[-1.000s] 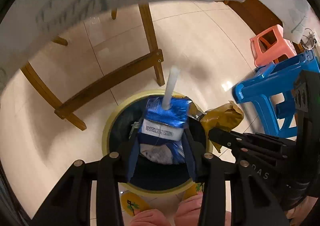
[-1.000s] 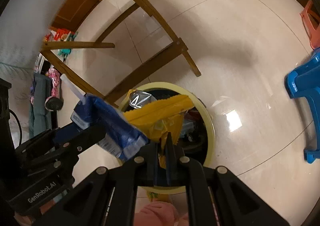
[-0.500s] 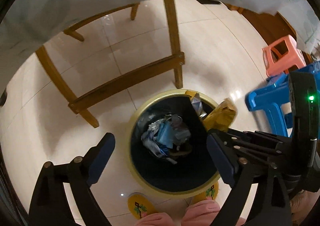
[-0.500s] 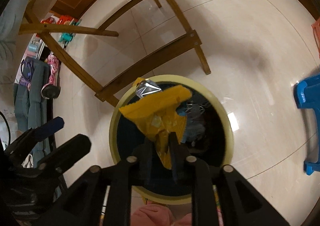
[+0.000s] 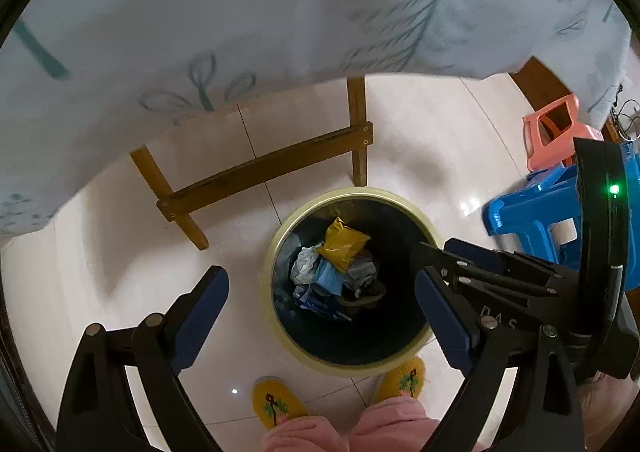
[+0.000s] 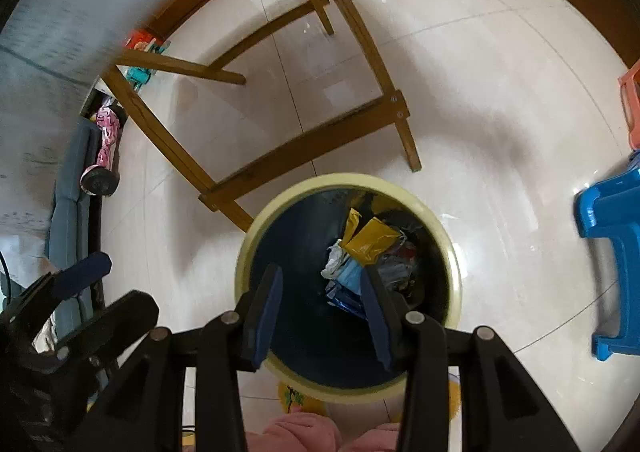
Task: Collect trash
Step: 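Move both tools back toward the remaining trash on the table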
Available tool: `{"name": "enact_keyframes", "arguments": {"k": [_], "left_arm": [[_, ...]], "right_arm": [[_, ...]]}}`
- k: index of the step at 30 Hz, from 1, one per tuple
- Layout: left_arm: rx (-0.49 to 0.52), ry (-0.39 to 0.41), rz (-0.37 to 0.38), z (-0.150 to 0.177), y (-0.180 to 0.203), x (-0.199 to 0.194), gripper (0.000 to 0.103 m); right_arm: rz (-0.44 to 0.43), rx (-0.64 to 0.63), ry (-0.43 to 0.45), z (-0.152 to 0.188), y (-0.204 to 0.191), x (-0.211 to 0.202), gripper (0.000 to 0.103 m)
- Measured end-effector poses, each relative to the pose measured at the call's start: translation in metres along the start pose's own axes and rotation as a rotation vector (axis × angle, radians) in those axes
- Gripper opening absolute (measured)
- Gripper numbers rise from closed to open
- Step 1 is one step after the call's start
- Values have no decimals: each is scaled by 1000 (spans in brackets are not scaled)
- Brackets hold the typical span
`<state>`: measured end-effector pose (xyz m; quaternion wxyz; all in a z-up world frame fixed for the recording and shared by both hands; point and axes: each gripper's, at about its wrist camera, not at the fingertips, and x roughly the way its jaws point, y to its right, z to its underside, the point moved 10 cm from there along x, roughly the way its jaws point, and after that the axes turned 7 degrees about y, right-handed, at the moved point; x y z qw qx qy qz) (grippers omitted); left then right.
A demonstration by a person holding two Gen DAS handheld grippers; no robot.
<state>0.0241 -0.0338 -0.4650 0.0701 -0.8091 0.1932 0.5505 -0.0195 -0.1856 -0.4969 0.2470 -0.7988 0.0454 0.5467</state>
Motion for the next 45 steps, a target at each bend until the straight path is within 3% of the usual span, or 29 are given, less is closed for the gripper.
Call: {"name": "enact_keyframes", "arguments": {"k": [7,27,35,45], "left_arm": [[-8,14,0,-12,13,-61,93],[-62,163,-24,-118,48,-282,93],[-92,227,-58,-155,52,-340,93],[-142,294,-110,-196,38,-375,93]], "right_arm": [[19,-5,43,-15,-14,-61,41],[-8,-69,214,-98,-86,-292,41],[-35,-148,259,-131,-109,-347,41],[-85,-220,315,-174,-133,-379,41]]}}
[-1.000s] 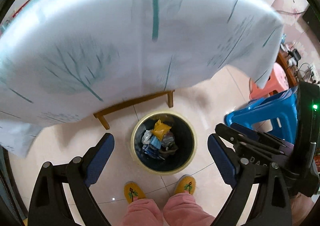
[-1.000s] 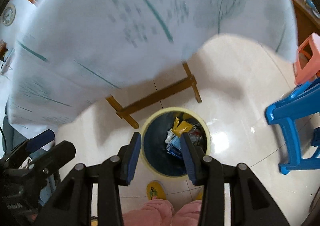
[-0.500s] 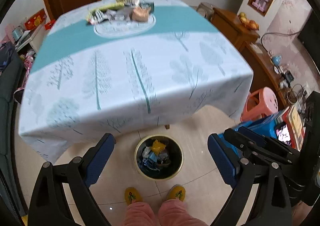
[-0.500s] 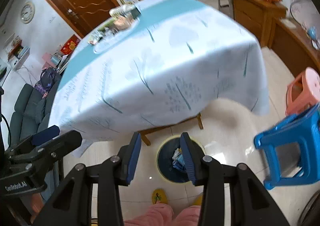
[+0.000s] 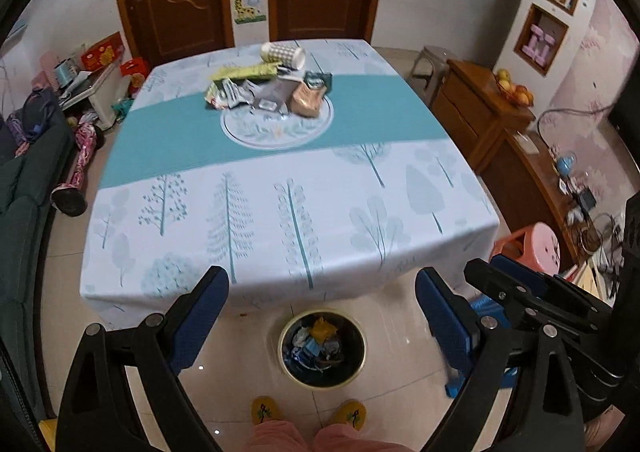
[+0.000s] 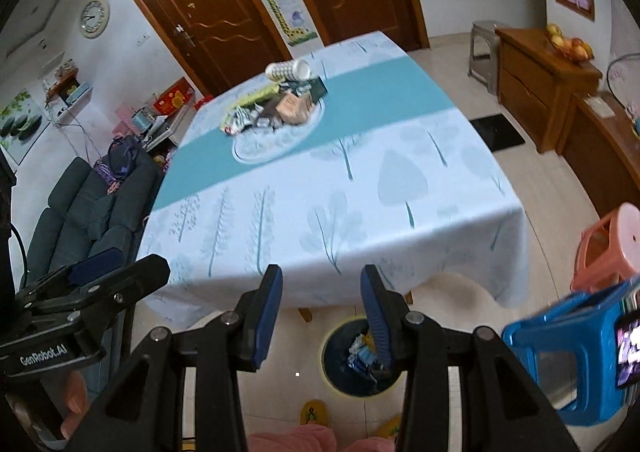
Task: Collect trash
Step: 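Move both tools back toward the remaining trash on the table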
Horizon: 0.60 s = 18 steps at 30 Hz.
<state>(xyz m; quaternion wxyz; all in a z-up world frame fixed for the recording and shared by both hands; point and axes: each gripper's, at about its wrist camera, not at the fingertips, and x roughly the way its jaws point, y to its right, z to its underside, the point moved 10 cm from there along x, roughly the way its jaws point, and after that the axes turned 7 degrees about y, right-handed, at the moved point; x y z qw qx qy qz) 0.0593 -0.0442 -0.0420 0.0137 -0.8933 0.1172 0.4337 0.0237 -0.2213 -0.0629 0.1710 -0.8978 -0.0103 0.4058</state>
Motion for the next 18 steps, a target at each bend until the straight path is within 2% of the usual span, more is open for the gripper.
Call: {"name": "enact_keyframes", "arguments": {"k": [8,12,18], "left_arm": [[-37,25,-26,-36,-28,16,93],[-44,38,0,-59,-49,37,93],[59,-7,74,-102,-83,80,93]], "right_arm": [[-27,-52,33,-35,-23,19,41],[-4,-71,51,-53,-34,40,41],[65,20,74,-79,-49,79,41]]}}
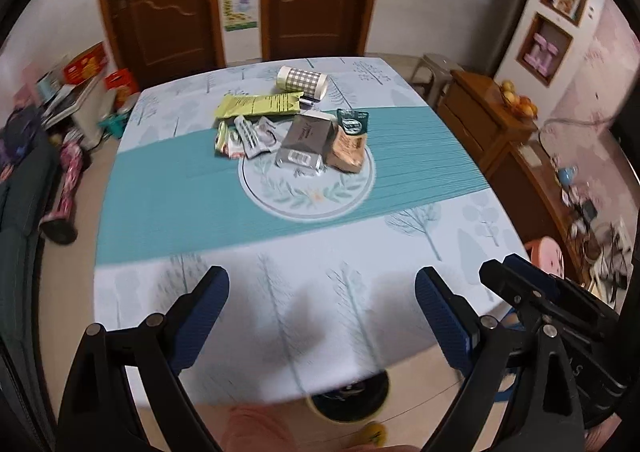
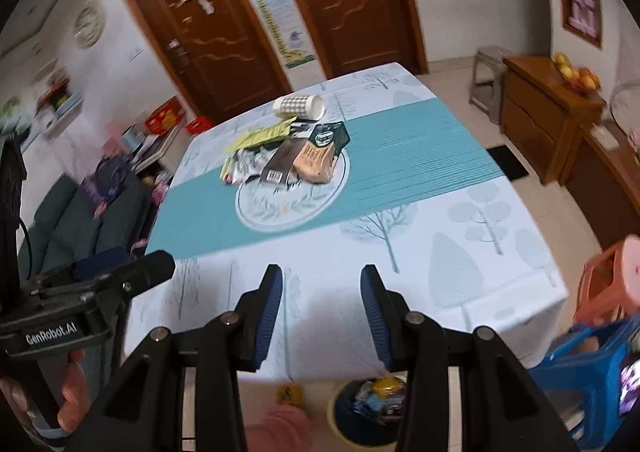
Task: Collect trash
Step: 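Move both tools back toward the remaining trash on the table, then grasp the grey earplug box with the left tool while the right tool grasps the green drink carton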
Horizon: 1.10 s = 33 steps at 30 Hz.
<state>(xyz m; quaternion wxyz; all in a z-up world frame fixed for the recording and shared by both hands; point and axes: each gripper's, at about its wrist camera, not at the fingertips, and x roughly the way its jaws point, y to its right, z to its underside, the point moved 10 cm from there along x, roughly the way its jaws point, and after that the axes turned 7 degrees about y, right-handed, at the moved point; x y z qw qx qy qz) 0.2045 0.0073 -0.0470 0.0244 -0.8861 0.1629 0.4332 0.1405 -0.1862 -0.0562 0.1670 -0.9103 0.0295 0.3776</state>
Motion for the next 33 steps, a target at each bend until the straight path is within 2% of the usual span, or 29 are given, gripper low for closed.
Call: {"name": "enact_keyframes", "arguments": {"k": [11,17,18,19,23,26,33], "left_arm": [[129,-106,80,-66,-90,77,91],[121,-165,99,-92,-132,120,90],[116,-176,112,-96,-135,128,86],[115,-185,124,-98,-135,133,82],[121,-209,174,-106,-126,152,81],[134,-212,203,-111,-111,164,81],[116,-242,205,-115,-85,189,81]], "right_arm": [[125,183,-36,-19,-45,90,41],[210,230,-38,-34,-52,133,41],[221,243,-44,-36,-50,140,41],[234,256,-52,-38,-47,146,41],[278,272,-59,-53,-33,169,42],[301,279,-78,-63,-20,188,54],[291,290,-139,-79,0,237,56]]}}
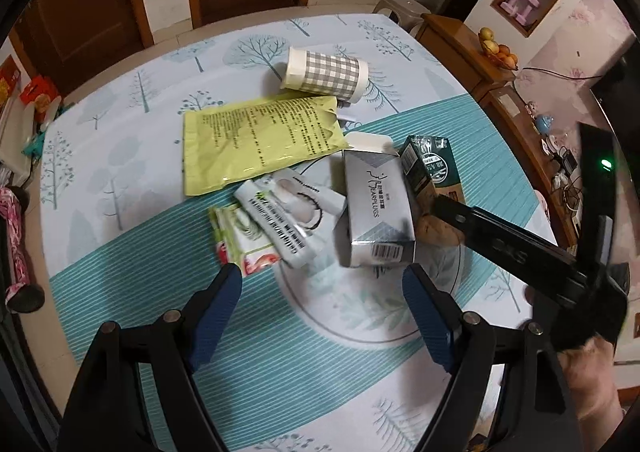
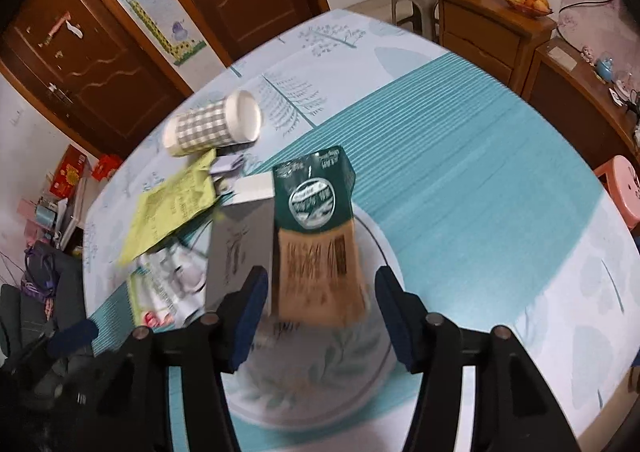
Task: Collect trash
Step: 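Grasp the grey earplug box with the left tool while the right tool grasps the green drink carton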
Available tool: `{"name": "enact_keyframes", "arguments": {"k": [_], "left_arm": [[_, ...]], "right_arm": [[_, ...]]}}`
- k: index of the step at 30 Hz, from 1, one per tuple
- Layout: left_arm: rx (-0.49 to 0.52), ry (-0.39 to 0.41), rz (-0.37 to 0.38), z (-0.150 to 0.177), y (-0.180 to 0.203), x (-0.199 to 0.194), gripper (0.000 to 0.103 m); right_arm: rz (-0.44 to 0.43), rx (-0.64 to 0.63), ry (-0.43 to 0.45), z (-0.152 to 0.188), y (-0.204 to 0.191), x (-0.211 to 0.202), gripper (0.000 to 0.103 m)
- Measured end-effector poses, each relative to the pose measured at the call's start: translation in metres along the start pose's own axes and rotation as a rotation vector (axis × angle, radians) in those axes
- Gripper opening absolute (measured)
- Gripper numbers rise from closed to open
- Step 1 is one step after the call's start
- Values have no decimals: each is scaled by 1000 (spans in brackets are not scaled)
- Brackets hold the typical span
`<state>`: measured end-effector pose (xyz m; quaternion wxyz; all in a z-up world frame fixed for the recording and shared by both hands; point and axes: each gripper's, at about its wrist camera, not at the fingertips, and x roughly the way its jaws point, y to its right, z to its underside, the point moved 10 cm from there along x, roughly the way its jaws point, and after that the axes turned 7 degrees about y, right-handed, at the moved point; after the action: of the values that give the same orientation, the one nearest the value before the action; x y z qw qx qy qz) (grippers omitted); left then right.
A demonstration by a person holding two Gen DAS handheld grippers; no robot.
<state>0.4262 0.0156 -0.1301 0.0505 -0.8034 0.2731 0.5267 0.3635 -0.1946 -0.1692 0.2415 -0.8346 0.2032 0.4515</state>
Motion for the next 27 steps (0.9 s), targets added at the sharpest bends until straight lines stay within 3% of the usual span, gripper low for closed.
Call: {"name": "enact_keyframes", "arguments": {"k": [5,7,8,13,23,27], "left_arm": [[-37,-30,5,-3,8,14,81],[-40,-42,12,-4,13,19,81],[-39,-52,16,-5,18,24,81],[-33,-101,9,-8,38,50,81],[50,-186,-103,-12,68,97,81],[73,-205,-133,-12,76,110,63]], "right_arm": [[13,-21,-56,1,4,28,56],[1,-36,-37,-1,5,28,53],[-3,-41,-46,0,6,29,46],[9,-47,-29,2,24,19,43],[-19,20,-30,20,61,-7,43],[-35,42,-25,25,68,-14,43]]}}
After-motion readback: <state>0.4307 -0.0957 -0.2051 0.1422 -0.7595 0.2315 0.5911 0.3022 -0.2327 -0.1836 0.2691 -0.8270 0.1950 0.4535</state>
